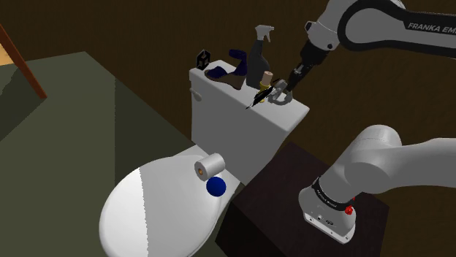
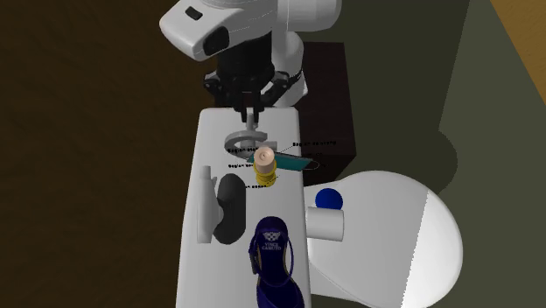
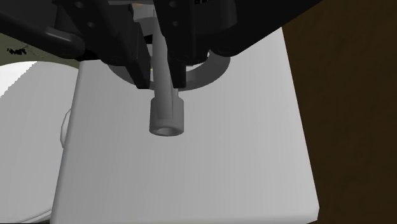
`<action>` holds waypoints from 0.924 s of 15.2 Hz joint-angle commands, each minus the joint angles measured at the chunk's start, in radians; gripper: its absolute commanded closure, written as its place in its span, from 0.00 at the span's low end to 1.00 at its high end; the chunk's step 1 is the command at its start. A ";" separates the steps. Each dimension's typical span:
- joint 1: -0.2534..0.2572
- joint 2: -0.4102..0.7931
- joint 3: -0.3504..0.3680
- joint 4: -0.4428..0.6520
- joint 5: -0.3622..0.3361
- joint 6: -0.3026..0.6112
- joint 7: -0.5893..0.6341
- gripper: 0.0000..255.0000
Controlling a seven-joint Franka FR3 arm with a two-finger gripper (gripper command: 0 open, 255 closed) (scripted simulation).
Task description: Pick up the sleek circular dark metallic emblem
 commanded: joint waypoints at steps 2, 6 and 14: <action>0.003 0.003 0.004 0.037 0.004 -0.034 0.000 1.00; 0.006 0.011 0.010 0.095 0.011 -0.084 -0.001 1.00; 0.012 0.033 0.019 0.204 0.020 -0.170 -0.003 1.00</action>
